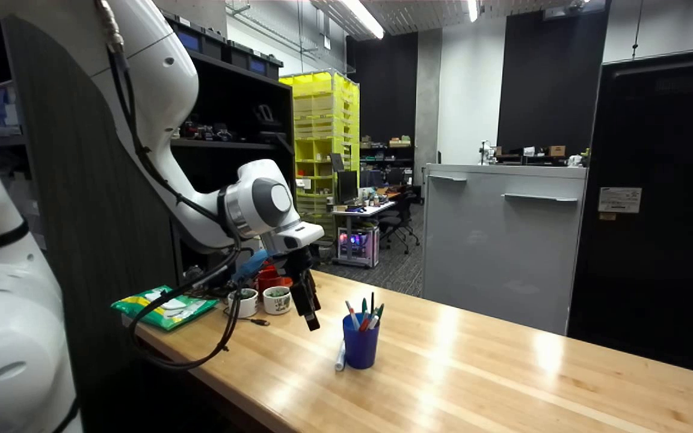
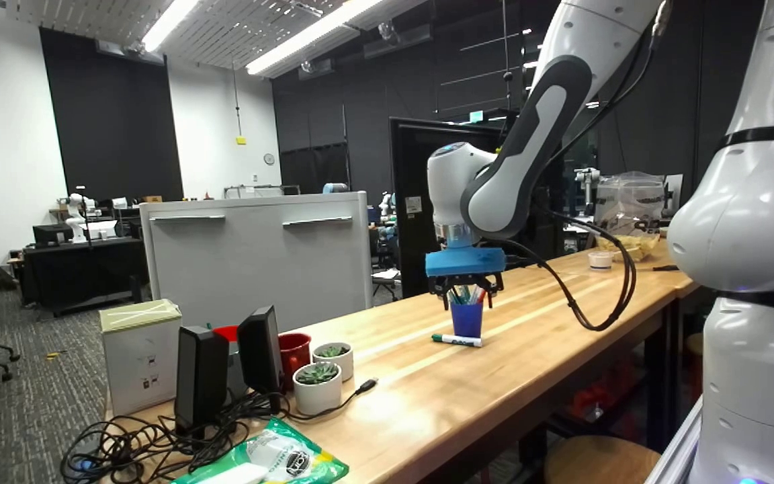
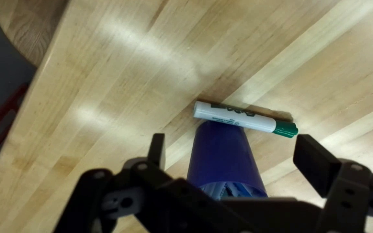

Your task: Move the blue cup backwards then place the green marker in the cup.

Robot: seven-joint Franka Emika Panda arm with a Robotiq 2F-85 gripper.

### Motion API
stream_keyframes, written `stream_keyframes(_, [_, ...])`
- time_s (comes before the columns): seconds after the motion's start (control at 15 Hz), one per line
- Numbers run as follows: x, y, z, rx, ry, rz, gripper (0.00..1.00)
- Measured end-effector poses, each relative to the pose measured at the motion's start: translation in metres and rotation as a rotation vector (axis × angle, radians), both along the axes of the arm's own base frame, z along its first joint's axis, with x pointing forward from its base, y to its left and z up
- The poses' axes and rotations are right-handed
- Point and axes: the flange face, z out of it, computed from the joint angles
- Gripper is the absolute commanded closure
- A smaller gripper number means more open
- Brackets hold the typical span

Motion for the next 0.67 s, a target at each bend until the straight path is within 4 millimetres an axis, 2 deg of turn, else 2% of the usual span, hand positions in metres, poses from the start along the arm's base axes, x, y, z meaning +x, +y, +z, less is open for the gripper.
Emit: stream_keyframes(0.67, [0.029,-0.012,-0.021,0.032,0.003,0.025,0.0])
